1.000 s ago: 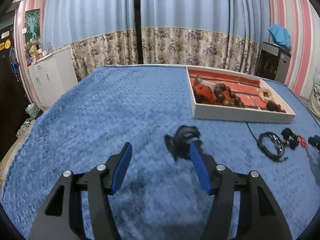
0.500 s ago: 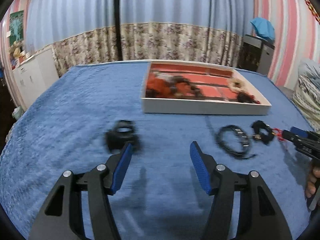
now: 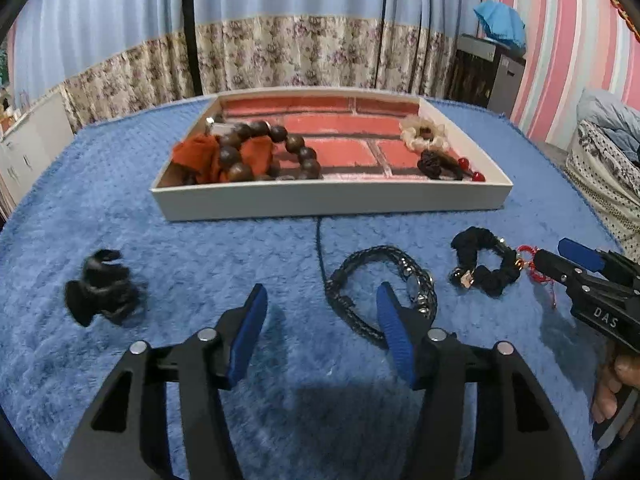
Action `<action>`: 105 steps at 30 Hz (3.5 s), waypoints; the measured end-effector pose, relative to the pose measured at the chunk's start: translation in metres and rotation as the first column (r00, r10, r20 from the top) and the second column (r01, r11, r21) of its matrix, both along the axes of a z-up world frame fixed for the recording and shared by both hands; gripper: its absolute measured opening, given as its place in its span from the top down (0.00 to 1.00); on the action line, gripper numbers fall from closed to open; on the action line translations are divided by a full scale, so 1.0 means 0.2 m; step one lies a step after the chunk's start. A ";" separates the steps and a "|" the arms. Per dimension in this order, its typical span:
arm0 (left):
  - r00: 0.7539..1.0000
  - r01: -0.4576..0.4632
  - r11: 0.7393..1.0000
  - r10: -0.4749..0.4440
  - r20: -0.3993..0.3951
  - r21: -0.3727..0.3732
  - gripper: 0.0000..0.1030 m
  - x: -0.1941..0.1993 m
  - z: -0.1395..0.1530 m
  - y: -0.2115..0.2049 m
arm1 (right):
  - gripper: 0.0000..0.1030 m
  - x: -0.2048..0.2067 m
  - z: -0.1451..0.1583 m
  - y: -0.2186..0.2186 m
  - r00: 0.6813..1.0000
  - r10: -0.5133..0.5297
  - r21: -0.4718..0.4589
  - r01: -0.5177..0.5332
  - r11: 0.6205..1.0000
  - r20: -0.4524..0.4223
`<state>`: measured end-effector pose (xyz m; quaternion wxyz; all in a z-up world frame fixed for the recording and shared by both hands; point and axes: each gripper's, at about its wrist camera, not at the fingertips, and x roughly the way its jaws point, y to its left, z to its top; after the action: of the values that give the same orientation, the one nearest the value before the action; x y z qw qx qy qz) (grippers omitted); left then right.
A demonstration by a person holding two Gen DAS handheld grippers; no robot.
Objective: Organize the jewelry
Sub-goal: 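Grasp the black leather braided bracelet with the left tool while the right tool grasps the red string bracelet, then carry the leather bracelet with the left tool while the right tool carries the red string bracelet to the box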
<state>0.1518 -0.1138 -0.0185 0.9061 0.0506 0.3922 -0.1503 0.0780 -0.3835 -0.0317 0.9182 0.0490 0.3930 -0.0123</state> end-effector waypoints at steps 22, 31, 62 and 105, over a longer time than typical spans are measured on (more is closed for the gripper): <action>0.999 0.007 0.995 -0.004 -0.034 0.095 0.55 0.05 -0.09 -0.11 | 0.74 0.03 -0.07 0.02 0.996 0.035 -0.016 -0.036 0.999 -0.080; 0.999 0.015 0.999 -0.013 -0.032 0.050 0.86 0.03 -0.06 -0.06 | 0.94 0.01 -0.06 -0.01 0.997 0.035 0.030 -0.033 0.999 -0.065; 0.989 -0.022 0.999 0.027 0.147 -0.032 0.90 -0.09 0.34 0.18 | 0.96 -0.12 0.25 0.07 0.993 0.051 0.041 -0.055 0.998 0.105; 0.990 0.010 0.998 -0.001 0.140 -0.066 0.90 0.66 0.21 0.12 | 0.96 0.68 0.18 0.10 0.991 0.078 0.054 -0.084 0.995 0.110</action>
<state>0.2846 -0.0905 0.0232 0.9321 0.0319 0.3225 -0.1619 0.2142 -0.3631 0.0048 0.9359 0.0603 0.3448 0.0390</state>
